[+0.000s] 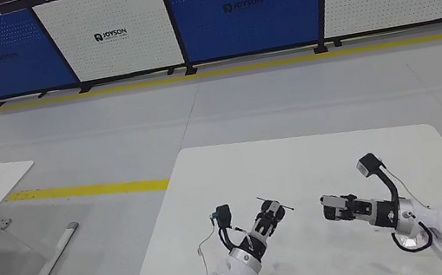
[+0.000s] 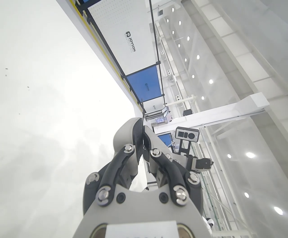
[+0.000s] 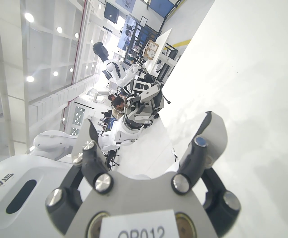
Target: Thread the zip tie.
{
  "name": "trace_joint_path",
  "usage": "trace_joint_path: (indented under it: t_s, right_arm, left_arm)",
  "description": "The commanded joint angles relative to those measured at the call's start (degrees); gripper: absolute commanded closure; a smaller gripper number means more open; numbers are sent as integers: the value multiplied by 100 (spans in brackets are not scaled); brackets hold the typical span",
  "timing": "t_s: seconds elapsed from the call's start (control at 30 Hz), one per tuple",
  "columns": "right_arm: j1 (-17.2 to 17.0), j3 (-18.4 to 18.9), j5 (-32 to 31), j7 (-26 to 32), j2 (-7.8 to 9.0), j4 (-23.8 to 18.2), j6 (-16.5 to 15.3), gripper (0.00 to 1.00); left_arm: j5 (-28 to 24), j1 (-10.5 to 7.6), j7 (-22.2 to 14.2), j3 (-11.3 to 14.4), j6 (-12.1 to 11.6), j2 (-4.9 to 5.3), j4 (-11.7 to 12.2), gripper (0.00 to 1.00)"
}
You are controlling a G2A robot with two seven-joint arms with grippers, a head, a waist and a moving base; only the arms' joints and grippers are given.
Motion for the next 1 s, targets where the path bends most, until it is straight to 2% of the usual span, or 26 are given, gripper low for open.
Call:
trace_joint_path:
  t_s: [0.0, 0.07, 0.3, 0.43, 0.7, 0.73, 0.83, 0.97]
  right_arm:
    - [0, 0, 0, 0, 0, 0, 0, 0]
    - [0, 0, 0, 0, 0, 0, 0, 0]
    - [0, 0, 0, 0, 0, 0, 0, 0]
    - [0, 0, 0, 0, 0, 0, 0, 0]
    - [0, 0, 0, 0, 0, 0, 0, 0]
    - [0, 0, 0, 0, 0, 0, 0, 0]
    - [0, 0, 0, 0, 0, 0, 0, 0]
    - [0, 0, 0, 0, 0, 0, 0, 0]
  left_arm:
    - [-4, -2, 0, -2, -3, -1, 7, 100]
    - [-88, -22, 81, -41, -19, -14, 86, 100]
    - [-986, -161, 376, -258, -54, -102, 317, 100]
    - [-868, -212, 192, -276, 14, -100, 430, 100]
    - [-868, -212, 192, -276, 14, -100, 430, 100]
    - [-845, -216, 184, -276, 10, -99, 432, 100]
    - [-191, -182, -53, -297, 4, -47, 471, 100]
    - [414, 99, -537, -559, -11, 75, 248, 100]
